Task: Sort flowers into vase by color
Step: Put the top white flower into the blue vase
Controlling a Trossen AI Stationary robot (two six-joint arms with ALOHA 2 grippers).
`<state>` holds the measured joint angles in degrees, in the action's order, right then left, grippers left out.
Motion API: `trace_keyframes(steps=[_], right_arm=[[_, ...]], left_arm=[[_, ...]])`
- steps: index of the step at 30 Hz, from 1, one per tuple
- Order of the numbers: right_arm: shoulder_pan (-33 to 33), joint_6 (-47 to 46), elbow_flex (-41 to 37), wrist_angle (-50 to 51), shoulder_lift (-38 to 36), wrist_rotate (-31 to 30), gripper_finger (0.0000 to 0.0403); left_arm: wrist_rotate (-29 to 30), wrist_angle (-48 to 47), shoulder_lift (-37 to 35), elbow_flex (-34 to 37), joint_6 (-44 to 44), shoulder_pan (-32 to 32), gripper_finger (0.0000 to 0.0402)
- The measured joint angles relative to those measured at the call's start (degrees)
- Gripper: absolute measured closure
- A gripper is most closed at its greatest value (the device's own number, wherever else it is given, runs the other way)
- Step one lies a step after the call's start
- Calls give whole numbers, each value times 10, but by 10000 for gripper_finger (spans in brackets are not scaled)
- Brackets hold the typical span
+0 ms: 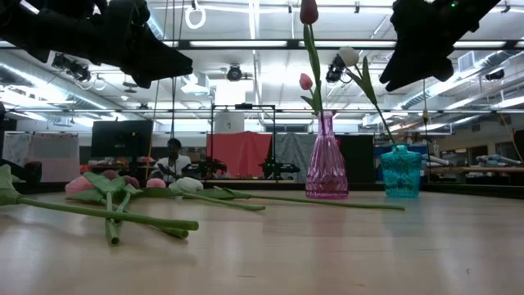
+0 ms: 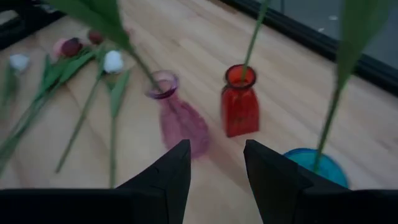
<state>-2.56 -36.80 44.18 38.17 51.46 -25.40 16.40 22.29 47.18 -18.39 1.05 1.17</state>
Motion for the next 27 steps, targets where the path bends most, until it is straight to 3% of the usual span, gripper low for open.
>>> trace_keyframes(steps=[6, 13, 20, 27], right_arm=[[-69, -7, 0, -67, 45, 27, 241], [-144, -11, 0, -164, 213, 47, 241], [-155, -50, 0, -178, 347, 112, 241], [-156, -17, 0, -241, 421, 121, 252]], left_arm=[[0, -4, 0, 0, 8, 0, 245], [1, 1, 0, 0, 8, 0, 245], [2, 6, 0, 0, 8, 0, 245], [17, 29, 0, 0, 4, 0, 244]])
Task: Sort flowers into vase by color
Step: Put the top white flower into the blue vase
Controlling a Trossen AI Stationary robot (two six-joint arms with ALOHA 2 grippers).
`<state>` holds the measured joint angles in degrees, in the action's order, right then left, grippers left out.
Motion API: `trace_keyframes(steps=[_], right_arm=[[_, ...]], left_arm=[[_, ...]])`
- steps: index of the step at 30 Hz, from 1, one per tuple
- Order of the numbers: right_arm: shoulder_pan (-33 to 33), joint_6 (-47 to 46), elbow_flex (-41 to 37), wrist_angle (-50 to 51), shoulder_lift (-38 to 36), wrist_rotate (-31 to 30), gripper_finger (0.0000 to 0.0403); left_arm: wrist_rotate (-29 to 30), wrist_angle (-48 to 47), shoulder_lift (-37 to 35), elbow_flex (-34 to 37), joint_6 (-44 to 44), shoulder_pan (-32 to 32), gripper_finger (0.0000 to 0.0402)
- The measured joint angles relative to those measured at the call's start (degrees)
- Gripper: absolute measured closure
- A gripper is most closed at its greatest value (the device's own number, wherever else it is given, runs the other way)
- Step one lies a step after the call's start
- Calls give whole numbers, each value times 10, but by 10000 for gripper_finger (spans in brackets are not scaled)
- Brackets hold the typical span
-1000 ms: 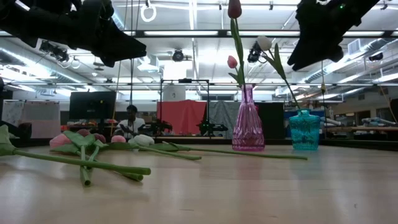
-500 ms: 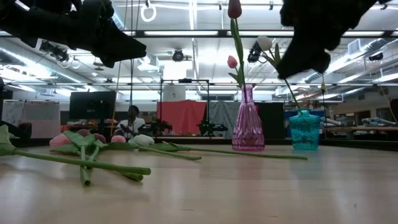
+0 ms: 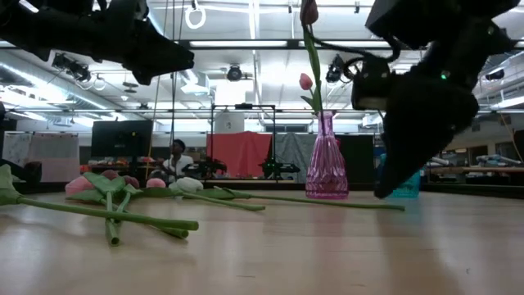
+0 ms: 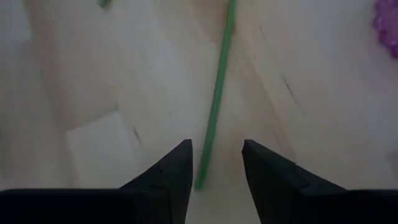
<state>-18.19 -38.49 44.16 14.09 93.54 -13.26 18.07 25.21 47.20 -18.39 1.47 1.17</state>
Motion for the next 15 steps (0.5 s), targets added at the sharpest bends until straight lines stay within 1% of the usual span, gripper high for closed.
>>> trace_keyframes(steps=[5, 10, 15], right_arm=[[-13, 11, 0, -8, 27, -21, 273], [-27, 12, 0, -12, 28, -38, 296], [-34, 6, 2, -16, 40, -31, 324]], left_arm=[[9, 1, 0, 0, -10, 0, 245], [10, 1, 0, 0, -10, 0, 245], [10, 0, 0, 0, -10, 0, 245]])
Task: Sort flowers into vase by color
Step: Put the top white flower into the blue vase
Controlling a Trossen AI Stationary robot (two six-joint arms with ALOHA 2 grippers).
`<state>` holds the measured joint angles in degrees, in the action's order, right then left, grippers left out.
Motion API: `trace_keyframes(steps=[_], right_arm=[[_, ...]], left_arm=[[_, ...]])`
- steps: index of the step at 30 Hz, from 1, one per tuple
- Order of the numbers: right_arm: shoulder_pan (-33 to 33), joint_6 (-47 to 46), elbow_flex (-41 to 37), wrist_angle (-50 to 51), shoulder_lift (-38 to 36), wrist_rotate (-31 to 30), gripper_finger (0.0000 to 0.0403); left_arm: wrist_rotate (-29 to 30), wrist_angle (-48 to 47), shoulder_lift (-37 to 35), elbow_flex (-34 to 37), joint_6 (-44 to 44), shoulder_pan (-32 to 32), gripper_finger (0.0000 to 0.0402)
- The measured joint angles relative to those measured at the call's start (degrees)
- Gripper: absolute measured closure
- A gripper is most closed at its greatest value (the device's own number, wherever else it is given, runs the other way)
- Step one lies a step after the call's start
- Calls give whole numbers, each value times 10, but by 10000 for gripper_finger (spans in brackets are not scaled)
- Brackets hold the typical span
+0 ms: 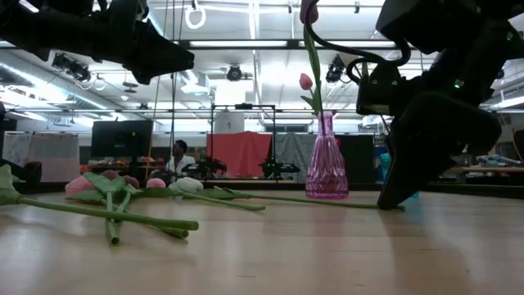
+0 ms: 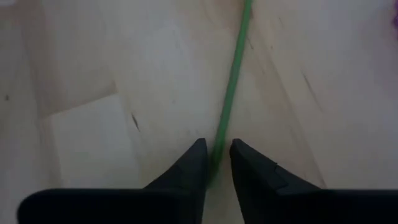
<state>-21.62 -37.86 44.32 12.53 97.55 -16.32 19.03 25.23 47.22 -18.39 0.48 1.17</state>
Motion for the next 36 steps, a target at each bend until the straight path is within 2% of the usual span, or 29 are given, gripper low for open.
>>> trace_keyframes(steps=[6, 12, 16, 22, 26, 31, 36], right_arm=[[-4, -9, 5, 9, 28, 28, 391], [-4, 3, 3, 36, -18, 17, 398], [-4, 8, 12, 62, -71, -22, 400], [-3, -3, 13, 71, -144, -121, 401], [-3, -20, 14, 65, -178, -177, 401], [-10, 28, 14, -7, -195, -235, 402], [-20, 129, 14, -139, -188, -263, 402]], left_arm=[[-19, 22, 0, 0, 28, 0, 245], [-79, 39, 0, 0, 32, 1, 245], [-100, 38, 0, 0, 57, 1, 245], [-187, 54, 0, 0, 106, 1, 245], [-205, 51, 1, 0, 132, 1, 245], [-207, 67, 33, -1, 151, 1, 245], [-206, 192, 111, -1, 161, 1, 245]])
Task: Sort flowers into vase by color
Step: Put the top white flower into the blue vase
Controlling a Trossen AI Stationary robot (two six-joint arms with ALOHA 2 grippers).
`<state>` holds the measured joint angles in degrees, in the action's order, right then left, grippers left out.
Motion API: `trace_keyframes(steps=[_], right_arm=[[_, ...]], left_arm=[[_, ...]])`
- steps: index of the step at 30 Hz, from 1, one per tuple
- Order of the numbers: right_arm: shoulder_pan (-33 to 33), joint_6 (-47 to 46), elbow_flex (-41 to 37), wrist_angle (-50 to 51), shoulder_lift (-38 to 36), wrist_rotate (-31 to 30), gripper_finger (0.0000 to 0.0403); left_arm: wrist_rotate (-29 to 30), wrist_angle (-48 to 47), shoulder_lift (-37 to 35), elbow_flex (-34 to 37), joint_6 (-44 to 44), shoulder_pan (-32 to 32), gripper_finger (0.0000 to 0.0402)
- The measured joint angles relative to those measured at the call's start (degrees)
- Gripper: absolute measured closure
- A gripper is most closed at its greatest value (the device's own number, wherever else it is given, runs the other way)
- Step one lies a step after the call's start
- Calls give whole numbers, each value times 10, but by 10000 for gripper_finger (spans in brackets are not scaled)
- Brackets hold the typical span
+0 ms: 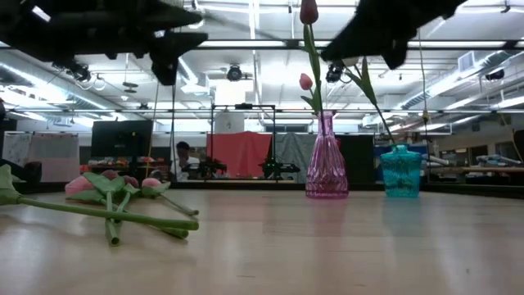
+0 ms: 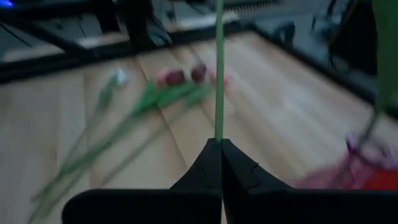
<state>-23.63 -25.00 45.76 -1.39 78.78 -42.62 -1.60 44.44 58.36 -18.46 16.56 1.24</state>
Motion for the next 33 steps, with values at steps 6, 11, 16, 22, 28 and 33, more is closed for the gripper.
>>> trace_keyframes(steps=[6, 11, 16, 22, 28, 33], right_arm=[[0, 102, 0, -138, 25, -3, 401], [1, 153, 0, -209, 46, -13, 401], [4, 200, 0, -279, 76, -16, 401], [6, 254, 1, -354, 108, -44, 399], [9, 287, 1, -395, 122, -36, 392], [7, 289, 1, -380, 118, -28, 363]], left_arm=[[18, 161, 86, -14, -18, 0, 245], [9, 183, 142, -58, -30, 0, 245], [-5, 186, 196, -109, -54, 0, 245], [-36, 188, 239, -152, -56, 0, 252], [-46, 183, 265, -168, -63, 3, 341], [-52, 158, 263, -168, -69, 3, 389]])
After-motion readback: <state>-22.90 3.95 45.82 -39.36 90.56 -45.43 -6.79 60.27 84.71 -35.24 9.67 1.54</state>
